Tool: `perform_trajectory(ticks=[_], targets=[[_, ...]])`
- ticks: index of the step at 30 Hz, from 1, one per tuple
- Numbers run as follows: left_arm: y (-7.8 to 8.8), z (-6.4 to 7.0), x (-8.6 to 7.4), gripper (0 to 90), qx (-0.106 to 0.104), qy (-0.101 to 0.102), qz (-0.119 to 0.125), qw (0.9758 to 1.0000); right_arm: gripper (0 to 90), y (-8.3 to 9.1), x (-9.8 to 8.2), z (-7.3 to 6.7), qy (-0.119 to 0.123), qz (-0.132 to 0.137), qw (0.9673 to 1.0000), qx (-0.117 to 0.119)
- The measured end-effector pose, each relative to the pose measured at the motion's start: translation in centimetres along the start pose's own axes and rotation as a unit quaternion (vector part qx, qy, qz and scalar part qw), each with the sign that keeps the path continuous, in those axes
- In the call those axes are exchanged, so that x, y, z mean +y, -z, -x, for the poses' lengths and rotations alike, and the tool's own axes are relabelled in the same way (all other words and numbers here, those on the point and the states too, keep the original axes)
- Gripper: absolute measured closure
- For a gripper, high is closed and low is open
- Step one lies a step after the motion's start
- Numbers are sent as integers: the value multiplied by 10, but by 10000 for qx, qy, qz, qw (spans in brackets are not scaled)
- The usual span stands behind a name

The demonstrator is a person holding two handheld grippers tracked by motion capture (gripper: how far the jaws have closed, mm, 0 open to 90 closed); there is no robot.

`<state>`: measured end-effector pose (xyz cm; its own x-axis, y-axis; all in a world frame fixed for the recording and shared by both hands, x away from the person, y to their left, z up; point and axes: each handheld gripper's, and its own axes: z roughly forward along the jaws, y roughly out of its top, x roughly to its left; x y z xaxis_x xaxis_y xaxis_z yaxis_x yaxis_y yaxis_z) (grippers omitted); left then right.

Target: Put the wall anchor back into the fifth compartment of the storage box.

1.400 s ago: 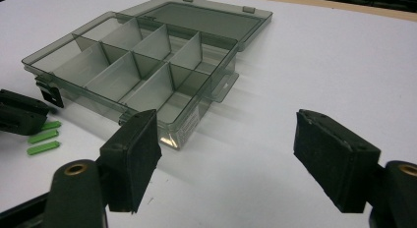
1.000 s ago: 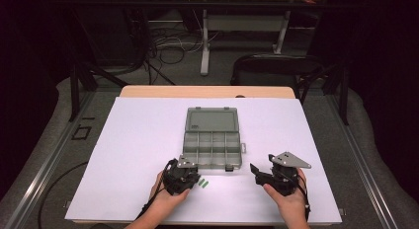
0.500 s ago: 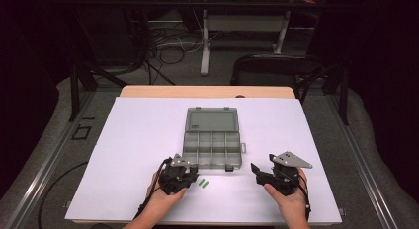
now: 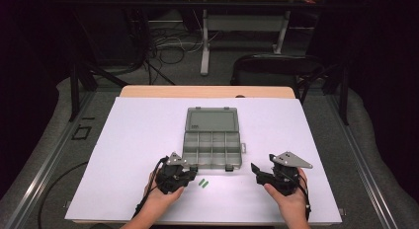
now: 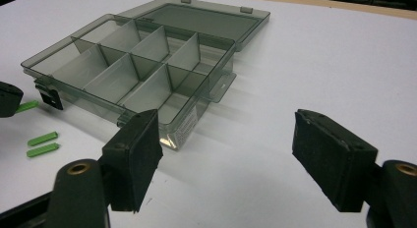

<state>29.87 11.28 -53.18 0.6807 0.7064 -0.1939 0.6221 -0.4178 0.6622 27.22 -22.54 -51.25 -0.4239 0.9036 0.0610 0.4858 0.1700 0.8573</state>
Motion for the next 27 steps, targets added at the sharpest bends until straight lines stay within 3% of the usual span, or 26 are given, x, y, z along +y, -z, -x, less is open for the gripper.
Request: perform_trajectory(ticks=[1, 2, 3, 13, 16, 17, 23, 25, 27], targets=[[1, 0, 1, 846, 20, 10, 33, 10000, 256, 0, 0, 0, -7, 27, 10000, 2], [2, 0, 2, 847, 27, 7, 49, 10000, 257, -4, -1, -1, -35, 269, 9996, -63], [3, -1, 3, 847, 7, 11, 67, 10000, 256, -2, -1, -1, -21, 115, 9999, -40], [17, -16, 18, 847, 149, 108, 259, 9995, 257, 0, 0, 0, -22, 15, 10000, -24], [17, -22, 22, 847, 191, 169, 259, 9993, 257, -2, -1, 0, -39, 106, 9999, -40], [16, -23, 23, 847, 213, 185, 243, 9993, 257, -1, -1, 0, -30, 2, 10000, -23], [10, -32, 30, 846, 363, 220, 191, 9989, 256, -3, -1, -1, -33, 78, 10000, -23], [8, -34, 32, 846, 385, 257, 170, 9988, 257, -2, -1, 0, -38, -22, 10000, -20], [6, -37, 32, 846, 400, 284, 179, 9986, 257, -4, -2, -1, -51, 83, 10000, -21]])
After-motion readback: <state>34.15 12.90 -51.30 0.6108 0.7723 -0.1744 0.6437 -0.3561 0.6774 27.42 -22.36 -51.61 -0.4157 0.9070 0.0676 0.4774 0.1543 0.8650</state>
